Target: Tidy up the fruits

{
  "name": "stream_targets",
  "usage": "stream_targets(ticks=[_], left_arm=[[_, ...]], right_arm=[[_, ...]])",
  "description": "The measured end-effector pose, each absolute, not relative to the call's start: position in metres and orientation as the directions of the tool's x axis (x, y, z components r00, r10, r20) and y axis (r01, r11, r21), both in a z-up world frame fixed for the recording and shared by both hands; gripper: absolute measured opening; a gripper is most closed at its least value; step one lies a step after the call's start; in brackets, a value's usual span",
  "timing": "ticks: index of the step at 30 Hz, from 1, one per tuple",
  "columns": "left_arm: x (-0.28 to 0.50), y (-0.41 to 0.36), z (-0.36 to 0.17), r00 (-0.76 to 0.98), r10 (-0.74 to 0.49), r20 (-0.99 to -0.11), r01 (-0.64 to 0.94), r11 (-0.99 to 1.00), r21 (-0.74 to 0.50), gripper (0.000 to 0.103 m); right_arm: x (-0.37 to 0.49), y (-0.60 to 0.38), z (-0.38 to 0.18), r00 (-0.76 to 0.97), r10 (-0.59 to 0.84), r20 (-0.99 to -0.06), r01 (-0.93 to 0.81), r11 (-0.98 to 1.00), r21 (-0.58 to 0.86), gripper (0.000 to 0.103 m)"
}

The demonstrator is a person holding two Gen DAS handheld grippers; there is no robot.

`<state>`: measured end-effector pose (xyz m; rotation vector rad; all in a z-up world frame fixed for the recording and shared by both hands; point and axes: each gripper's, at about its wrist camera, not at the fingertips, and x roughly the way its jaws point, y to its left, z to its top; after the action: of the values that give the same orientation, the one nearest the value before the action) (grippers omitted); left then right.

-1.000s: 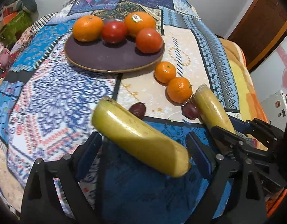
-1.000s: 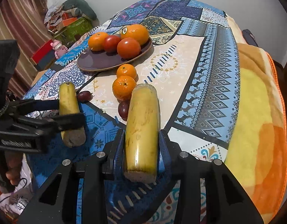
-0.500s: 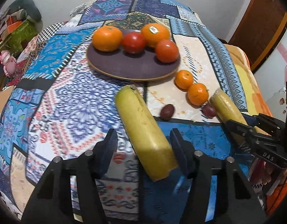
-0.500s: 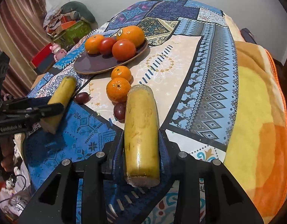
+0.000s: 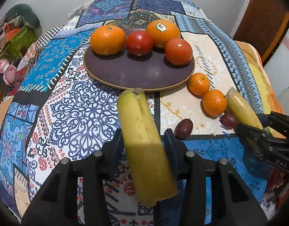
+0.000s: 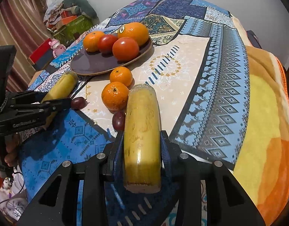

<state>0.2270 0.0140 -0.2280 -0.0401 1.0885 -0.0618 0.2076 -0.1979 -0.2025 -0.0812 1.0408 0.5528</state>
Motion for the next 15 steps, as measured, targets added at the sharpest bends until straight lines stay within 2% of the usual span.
stream_targets(ticks=[4, 11, 15], left_arm=[[0.228, 0.023, -0.225, 0.46, -0.079, -0.884, 0.032, 0.997, -0.073, 0.035], [0.226, 0.034, -0.22, 0.475, -0.054, -0.878, 0.046, 0.998, -0.036, 0.035], [0.223, 0.049, -0.215, 0.489, -0.054, -0.871, 0.012, 0.998, -0.055, 0.035]], right_arm=[[0.211, -0.197, -0.202, 0.386, 0.406, -0.828, -0.464, 0.861, 0.206, 0.034], [0.21, -0.202, -0.198, 0.399, 0.415, -0.818, -0.444, 0.868, 0.224, 0.034], [0.209, -0.202, -0.191, 0.419, 0.411, -0.81, -0.442, 0.871, 0.214, 0.034]])
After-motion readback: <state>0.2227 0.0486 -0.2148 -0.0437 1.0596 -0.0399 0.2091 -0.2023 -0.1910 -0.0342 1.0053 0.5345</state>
